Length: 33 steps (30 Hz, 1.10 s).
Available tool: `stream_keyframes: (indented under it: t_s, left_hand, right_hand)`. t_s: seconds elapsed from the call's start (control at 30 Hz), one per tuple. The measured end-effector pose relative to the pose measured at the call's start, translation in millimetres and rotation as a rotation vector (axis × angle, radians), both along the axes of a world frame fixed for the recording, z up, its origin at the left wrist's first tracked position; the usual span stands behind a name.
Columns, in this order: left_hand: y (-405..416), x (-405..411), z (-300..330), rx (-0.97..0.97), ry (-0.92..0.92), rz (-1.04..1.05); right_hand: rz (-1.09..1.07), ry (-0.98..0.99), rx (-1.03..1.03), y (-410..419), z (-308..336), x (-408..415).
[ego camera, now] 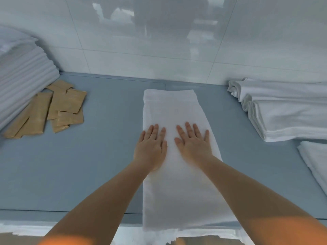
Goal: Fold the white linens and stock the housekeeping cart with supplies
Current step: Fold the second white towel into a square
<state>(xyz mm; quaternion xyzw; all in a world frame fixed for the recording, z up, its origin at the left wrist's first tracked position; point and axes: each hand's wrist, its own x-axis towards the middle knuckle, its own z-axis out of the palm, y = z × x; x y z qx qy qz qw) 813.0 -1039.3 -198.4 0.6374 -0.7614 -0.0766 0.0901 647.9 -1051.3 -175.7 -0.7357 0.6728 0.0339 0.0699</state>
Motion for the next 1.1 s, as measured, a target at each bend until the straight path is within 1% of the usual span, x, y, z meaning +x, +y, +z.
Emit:
stream_keyframes:
  t_s: [0.13,0.2,0.37,0.53,0.57,0.6,0.67,0.7,0.73,0.77,0.87,0.93,1.0,1.07,1.1]
  left_hand:
    - [-4,1,0,0.013,0.052,0.025]
    - [-4,-1,0,0.018,0.065,0.021]
    - [-4,2,1,0.056,0.008,0.023]
    - [-2,0,-1,0.051,-0.004,0.032]
    - [-2,-1,-1,0.045,-0.004,0.036]
    - [-1,0,-2,0.038,-0.006,0.039]
    - [-3,2,-4,0.026,-0.006,0.045]
    - [-4,2,-5,0.025,-0.002,0.047]
    - [-4,2,-6,0.026,-0.001,0.048]
    - [-5,2,-6,0.028,-0.003,0.051]
    - [-5,0,-7,0.017,-0.013,0.065]
    - [-6,-2,-6,0.014,-0.028,0.056]
    - [-9,-3,-3,0.027,-0.036,0.046]
    - [-14,-3,4,0.033,-0.057,0.036]
    - [-16,-4,9,0.022,-0.081,0.029]
  right_hand:
    - [0.146,-0.065,-0.025,10,-4,25]
    - [0.142,-0.085,-0.012,16,-9,29]
    - [-0.029,-0.043,0.011,12,-8,-12]
    - [-0.288,-0.02,0.05,15,-1,-59]
    - [-0.28,-0.003,0.037,16,1,-55]
    - [-0.224,-0.004,0.006,17,3,-42]
    - [-0.015,-0.055,-0.062,24,1,-4]
    - [0.077,-0.073,-0.066,30,-2,11]
    - [0.118,-0.074,-0.053,34,-6,17]
    - [0.107,-0.07,-0.04,34,-7,14]
    - [-0.085,-0.039,0.002,27,-1,-34]
    - [-0.152,0.015,0.044,23,6,-59]
    - [-0.119,0.041,0.013,30,9,-54]
    - [-0.018,0.007,-0.06,49,3,-27]
    - [0.03,-0.023,-0.062,60,-1,-14]
